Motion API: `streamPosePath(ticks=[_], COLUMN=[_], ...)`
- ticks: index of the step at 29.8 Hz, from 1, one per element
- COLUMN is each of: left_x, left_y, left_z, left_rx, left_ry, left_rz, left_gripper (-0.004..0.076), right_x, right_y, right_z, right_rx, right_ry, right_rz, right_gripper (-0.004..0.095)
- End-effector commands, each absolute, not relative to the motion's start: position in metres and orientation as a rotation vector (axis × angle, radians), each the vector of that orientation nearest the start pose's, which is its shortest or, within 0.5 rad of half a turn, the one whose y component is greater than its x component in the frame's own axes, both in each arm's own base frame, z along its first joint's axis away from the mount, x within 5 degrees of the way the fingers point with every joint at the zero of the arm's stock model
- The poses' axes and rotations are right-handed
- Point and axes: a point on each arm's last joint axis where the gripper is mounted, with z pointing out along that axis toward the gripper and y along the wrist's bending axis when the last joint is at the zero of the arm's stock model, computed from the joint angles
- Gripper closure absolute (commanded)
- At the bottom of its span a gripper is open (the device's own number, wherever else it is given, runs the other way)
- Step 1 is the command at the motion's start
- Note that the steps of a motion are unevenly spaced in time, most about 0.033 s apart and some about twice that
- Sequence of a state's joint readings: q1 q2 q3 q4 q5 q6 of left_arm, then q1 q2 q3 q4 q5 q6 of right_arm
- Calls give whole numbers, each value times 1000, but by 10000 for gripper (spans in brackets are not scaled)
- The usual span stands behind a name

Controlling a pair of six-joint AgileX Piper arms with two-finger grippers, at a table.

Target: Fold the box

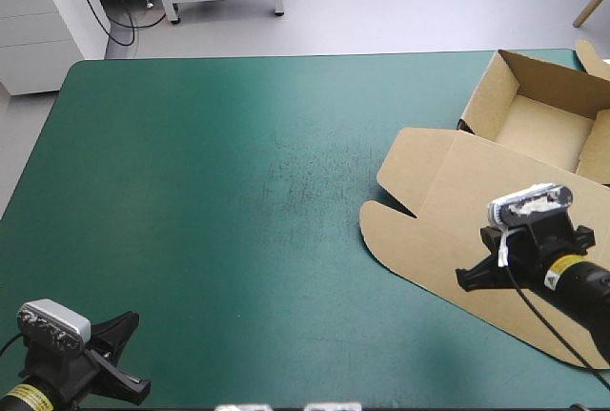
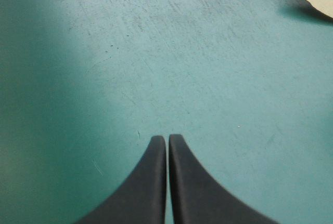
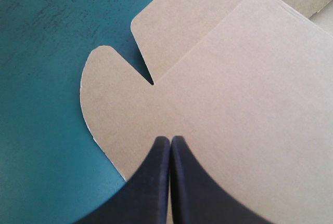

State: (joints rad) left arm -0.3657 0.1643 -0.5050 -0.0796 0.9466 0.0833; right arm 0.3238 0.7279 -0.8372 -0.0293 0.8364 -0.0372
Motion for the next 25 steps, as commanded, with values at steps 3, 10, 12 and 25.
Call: streamPosePath(ticks=[3, 10, 12, 25], left_x=[24, 24, 24, 24], left_y=[-16, -16, -17, -17], left_z=[298, 298, 298, 298], left_rx=[437, 437, 437, 437], left_ry=[1981, 1982, 1982, 1982], left_rz=[-298, -297, -302, -302], left_gripper=[731, 731, 731, 731], right_x=[110, 95, 92, 88], right_y=[35, 29, 29, 27], right_z=[331, 291, 285, 272], right_rx=[-396, -407, -409, -394], right_ry=[2079, 2132, 2138, 2105], right_rz=[128, 121, 121, 133], right_gripper=[928, 928, 928, 928])
